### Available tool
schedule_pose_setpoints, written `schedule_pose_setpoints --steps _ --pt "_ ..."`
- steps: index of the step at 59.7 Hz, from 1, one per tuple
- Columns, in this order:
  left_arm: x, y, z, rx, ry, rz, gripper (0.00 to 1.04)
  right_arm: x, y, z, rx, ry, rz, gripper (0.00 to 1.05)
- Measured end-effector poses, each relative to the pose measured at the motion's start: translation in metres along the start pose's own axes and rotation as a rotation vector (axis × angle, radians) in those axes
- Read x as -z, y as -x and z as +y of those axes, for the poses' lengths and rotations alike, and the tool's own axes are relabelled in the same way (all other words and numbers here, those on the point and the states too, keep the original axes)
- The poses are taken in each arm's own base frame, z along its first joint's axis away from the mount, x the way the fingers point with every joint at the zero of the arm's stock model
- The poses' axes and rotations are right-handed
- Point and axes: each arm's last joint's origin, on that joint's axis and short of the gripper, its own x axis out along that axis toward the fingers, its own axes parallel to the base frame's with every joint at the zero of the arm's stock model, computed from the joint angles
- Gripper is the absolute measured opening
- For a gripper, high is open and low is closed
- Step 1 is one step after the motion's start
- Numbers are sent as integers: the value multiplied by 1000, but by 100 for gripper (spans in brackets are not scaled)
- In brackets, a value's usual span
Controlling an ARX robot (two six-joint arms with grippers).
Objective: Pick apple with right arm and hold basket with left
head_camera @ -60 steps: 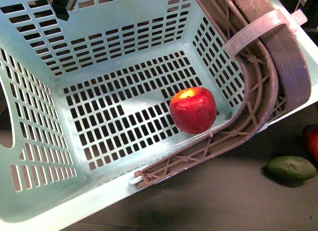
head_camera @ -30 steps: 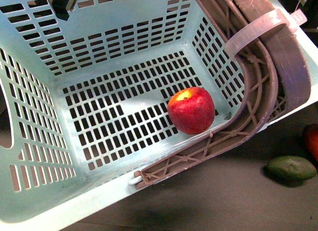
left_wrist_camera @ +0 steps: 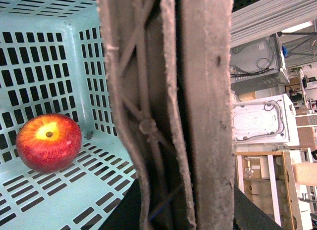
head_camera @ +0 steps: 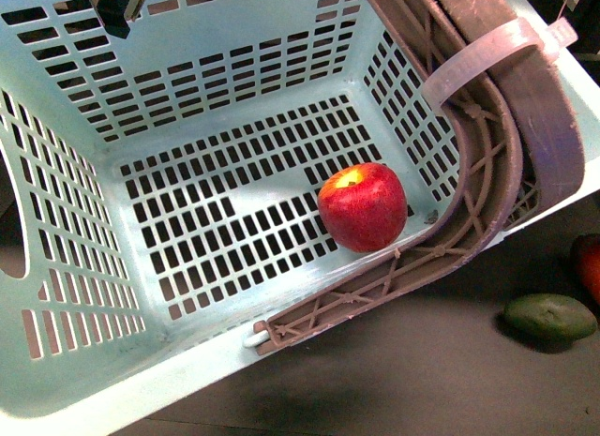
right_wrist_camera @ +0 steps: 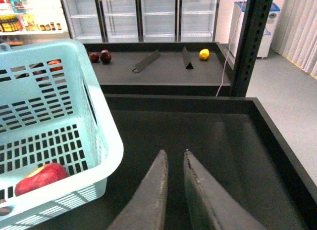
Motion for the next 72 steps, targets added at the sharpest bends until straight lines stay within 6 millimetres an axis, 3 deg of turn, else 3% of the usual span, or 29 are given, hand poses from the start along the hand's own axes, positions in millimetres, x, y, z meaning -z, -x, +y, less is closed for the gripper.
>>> schedule_pose_setpoints --steps 17,20,25,32,45,57,63,72 --pt "0 0 0 0 0 0 17 0 0 0 0 0 0 89" --pt "0 -1 1 45 30 -79 17 0 0 0 0 0 0 97" --pt "-5 0 1 149 102 -218 17 0 0 0 0 0 0 96" --pt "-21 4 4 164 177 -334 17 0 0 0 0 0 0 96" --pt "-58 15 38 81 402 -495 17 0 0 0 0 0 -1 96" --pt "-89 12 96 -120 497 -647 17 0 0 0 0 0 -1 96" --pt "-101 2 133 -228 540 -687 17 0 0 0 0 0 -1 96" --pt "-117 -14 168 -313 600 -709 17 0 0 0 0 0 -1 96"
